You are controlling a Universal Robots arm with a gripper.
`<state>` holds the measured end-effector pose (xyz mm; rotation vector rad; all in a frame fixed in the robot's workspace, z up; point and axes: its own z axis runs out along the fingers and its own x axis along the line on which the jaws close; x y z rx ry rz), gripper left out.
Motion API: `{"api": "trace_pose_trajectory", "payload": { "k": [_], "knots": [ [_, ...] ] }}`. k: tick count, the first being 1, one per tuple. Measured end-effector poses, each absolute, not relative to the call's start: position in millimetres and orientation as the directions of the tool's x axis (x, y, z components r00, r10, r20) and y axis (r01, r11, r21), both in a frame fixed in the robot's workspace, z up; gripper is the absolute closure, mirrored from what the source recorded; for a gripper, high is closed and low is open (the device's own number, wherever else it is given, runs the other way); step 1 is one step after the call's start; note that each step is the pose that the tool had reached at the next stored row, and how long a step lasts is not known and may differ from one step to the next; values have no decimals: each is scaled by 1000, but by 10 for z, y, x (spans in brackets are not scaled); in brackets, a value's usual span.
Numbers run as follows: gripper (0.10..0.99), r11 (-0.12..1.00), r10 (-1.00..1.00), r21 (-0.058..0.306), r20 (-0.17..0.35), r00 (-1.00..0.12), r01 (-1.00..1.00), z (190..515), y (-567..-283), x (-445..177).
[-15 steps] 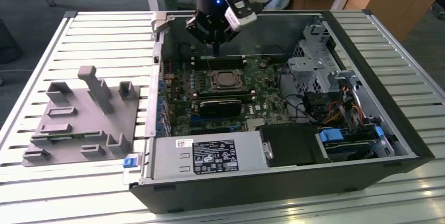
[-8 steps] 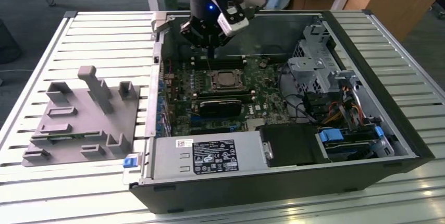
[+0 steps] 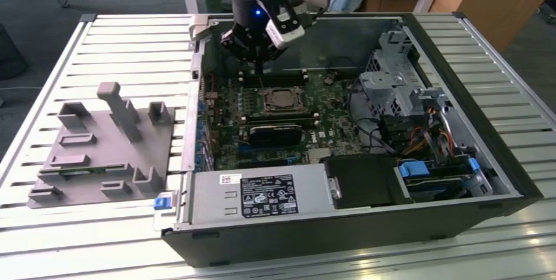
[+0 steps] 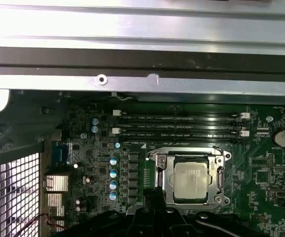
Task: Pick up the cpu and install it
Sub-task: 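Install the first cpu locking lever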
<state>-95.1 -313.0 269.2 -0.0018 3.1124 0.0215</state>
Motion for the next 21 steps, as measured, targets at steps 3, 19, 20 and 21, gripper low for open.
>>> {"api": "trace_pose_trajectory", "payload": {
  "k": [3, 19, 20, 21],
  "knots": [
    [980, 1000, -1, 14, -29, -1000, -1, 2665, -3128, -990],
    [980, 1000, -1, 14, -29, -1000, -1, 2573, -2900, -1069],
    [980, 1000, -1, 14, -29, -1000, -1, 2571, -2887, -1069],
    [980, 1000, -1, 14, -29, -1000, -1, 2569, -2872, -1069]
  ]
}}
